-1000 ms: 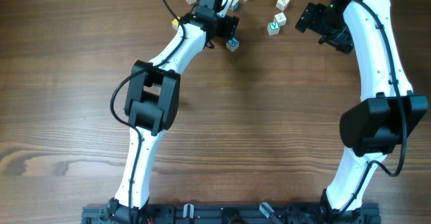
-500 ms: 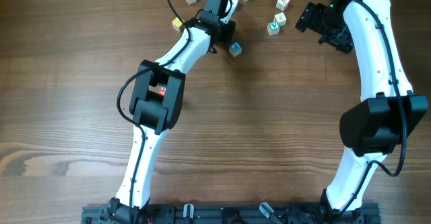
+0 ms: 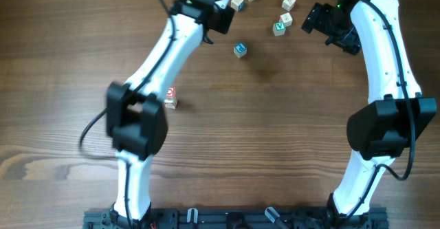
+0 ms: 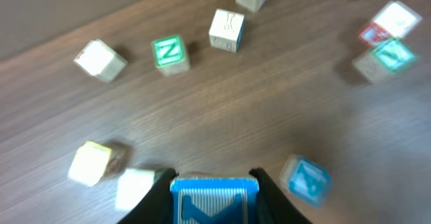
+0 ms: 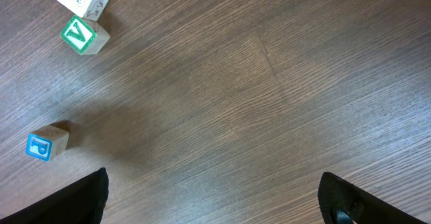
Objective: Form a tower
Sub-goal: 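Carry the blue-letter block with the left gripper over the stack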
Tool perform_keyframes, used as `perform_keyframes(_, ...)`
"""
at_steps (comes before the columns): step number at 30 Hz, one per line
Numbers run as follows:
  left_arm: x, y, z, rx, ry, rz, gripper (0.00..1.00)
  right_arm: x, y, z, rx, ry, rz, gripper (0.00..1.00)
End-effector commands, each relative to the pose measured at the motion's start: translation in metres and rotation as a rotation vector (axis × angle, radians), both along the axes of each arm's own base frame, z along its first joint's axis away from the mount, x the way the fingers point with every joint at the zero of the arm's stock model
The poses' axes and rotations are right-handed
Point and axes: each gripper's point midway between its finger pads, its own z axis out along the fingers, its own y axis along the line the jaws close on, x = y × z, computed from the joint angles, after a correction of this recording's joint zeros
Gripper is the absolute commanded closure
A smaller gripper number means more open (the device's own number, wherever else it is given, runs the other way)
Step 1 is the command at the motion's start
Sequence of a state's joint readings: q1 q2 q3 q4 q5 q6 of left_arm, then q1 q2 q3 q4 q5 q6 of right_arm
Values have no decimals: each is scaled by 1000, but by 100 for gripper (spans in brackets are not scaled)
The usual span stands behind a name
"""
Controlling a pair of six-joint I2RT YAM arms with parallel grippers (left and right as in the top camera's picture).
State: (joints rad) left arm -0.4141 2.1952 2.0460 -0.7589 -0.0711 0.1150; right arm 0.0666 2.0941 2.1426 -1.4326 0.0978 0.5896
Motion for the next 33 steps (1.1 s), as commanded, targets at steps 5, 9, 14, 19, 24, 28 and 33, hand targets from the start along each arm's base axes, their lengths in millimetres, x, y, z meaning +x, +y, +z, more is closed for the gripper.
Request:
perform_keyframes(5,-96,48,146,-84,-42,118,85,1,-2,11,-2,-35,-16,0)
perform_keyframes(9,-157,76,154,-44,85,164,85,6,-2,12,-1,-54,-17,0)
perform_keyframes(14,-189,112,129,28,233,358,91,27,-1,19,6,-142,-17,0)
perform_keyframes(19,-189,137,90,128,258,533,95,49,1,27,13,-241,-17,0)
perform_keyframes(24,-199,155,67,166,247,595,96,67,2,37,19,-324,-18,0)
perform_keyframes(28,-221,163,108,54,116,595,96,69,2,37,20,-330,-18,0)
perform_keyframes(33,-243,163,144,-178,-112,552,87,69,2,37,20,-330,-18,0)
